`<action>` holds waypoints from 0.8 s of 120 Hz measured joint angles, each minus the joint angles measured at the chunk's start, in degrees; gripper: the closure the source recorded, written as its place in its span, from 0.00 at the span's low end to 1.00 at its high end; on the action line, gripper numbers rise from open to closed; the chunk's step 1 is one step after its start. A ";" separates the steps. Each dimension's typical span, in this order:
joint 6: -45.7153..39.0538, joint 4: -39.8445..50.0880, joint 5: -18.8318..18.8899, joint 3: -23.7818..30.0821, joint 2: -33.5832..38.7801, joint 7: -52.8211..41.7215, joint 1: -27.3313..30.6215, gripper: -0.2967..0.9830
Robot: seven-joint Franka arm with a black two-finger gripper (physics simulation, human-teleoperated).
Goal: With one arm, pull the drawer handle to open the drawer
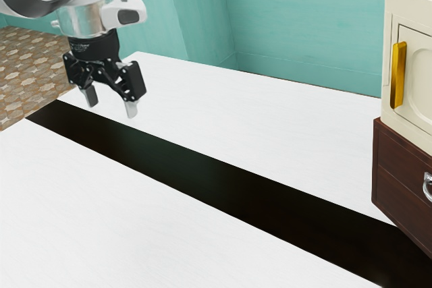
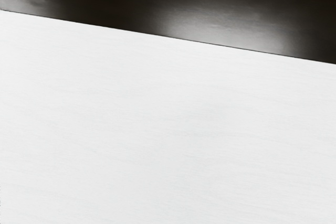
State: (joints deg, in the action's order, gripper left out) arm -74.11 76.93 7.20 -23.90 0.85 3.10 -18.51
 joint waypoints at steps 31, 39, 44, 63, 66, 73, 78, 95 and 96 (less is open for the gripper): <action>-1.54 -1.62 -0.70 0.09 -0.07 0.52 2.16 0.23; 0.07 -8.51 -0.57 0.41 -0.13 1.04 2.70 0.23; 1.18 -13.05 -1.38 1.22 -0.12 2.42 3.66 0.23; 2.15 -16.91 -3.96 7.53 -2.90 16.80 10.25 0.23; 1.81 -16.96 -4.16 8.63 -3.32 19.57 10.39 0.23; 0.68 -16.96 -4.51 10.75 -4.51 25.93 7.88 0.23; -0.10 -16.96 -4.94 11.46 -5.54 30.13 3.60 0.23; -2.69 -16.88 -6.42 12.26 -8.15 42.42 -5.01 0.23; -2.83 -16.88 -6.47 12.28 -8.25 43.05 -5.02 0.23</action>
State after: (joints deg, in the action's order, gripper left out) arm -76.94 60.05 0.73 -11.63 -7.41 46.15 -23.53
